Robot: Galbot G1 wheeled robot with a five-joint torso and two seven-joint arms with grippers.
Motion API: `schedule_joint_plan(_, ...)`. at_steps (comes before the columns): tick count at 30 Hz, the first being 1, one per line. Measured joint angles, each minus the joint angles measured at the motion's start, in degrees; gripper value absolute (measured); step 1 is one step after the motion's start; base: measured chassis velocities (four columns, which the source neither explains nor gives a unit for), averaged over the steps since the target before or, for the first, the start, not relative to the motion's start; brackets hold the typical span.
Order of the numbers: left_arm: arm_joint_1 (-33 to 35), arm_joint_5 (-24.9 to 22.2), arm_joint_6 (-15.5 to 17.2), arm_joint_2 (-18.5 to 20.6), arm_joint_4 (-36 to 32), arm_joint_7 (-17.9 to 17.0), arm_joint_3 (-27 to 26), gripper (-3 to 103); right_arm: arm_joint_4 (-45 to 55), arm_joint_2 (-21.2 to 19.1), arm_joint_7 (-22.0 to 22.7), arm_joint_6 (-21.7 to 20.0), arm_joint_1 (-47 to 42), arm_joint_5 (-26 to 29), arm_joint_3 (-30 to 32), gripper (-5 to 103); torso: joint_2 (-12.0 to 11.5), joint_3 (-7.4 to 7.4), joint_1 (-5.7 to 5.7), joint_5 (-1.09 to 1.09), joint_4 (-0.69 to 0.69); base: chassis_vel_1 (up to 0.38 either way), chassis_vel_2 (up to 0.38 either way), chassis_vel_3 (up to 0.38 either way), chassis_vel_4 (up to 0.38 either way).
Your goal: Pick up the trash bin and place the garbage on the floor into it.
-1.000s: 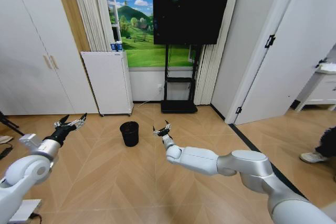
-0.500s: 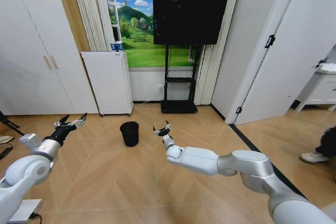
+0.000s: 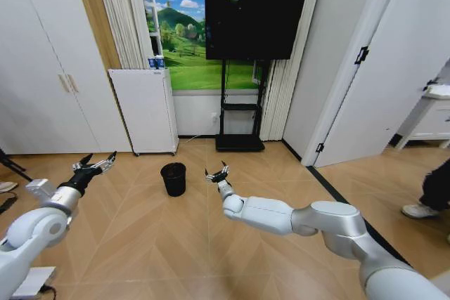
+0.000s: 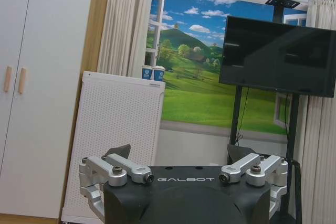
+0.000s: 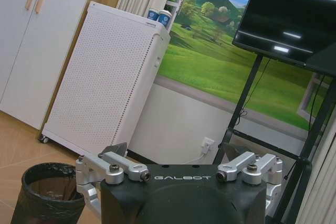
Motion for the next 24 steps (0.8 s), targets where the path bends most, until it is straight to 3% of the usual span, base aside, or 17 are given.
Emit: schedule_joint_plan(24, 0.0, 0.0, 0.0, 0.0, 0.0, 0.0, 0.0, 100, 0.0, 0.0, 0.0, 0.0, 0.0, 0.0, 0.0, 100, 0.0, 0.0, 0.0, 0.0, 0.0, 0.0, 0.0, 0.0, 0.0)
